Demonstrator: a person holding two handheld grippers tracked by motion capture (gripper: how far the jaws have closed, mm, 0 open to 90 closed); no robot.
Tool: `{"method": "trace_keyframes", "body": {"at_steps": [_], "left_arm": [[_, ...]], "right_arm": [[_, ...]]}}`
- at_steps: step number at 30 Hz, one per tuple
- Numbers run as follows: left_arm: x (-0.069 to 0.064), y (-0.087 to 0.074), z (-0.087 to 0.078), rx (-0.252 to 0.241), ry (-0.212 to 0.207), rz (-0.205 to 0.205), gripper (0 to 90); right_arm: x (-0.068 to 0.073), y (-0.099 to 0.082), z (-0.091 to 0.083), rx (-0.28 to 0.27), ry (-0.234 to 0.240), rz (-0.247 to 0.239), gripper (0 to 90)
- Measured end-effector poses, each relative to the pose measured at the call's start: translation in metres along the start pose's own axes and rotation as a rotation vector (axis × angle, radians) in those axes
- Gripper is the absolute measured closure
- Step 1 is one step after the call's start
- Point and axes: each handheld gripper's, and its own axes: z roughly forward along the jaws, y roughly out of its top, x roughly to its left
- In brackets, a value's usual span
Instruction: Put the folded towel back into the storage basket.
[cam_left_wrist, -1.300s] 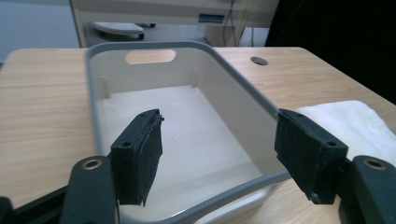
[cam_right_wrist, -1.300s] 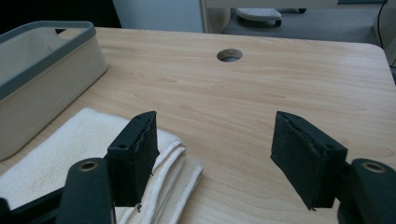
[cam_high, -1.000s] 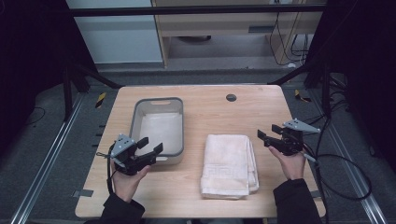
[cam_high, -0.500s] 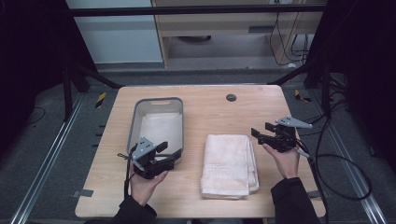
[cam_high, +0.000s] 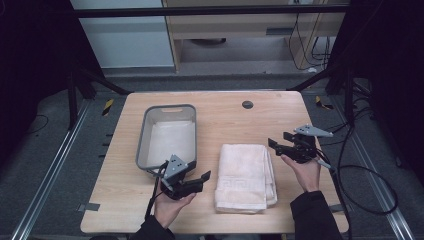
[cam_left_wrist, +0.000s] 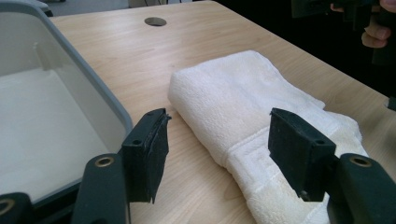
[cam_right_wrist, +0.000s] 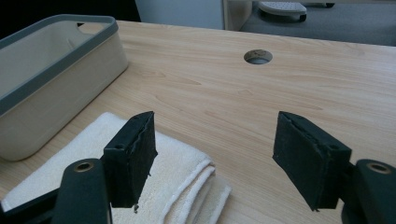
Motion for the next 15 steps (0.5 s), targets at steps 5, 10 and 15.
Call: {"method": "trace_keyframes", "body": {"at_steps": [5, 10, 15], "left_arm": [[-0.007, -0.006, 0.010, 0.033, -0.019, 0.012, 37.4], [-0.012, -0.010, 0.016, 0.052, -0.032, 0.028, 37.5], [-0.015, -0.013, 0.021, 0.071, -0.036, 0.030, 37.6]], "right_arm": [[0.000, -0.002, 0.003, 0.014, 0.001, -0.005, 29.5], [0.001, -0.005, 0.007, 0.026, 0.007, -0.004, 29.4], [0.004, -0.008, 0.011, 0.044, 0.012, -0.010, 29.4]]}}
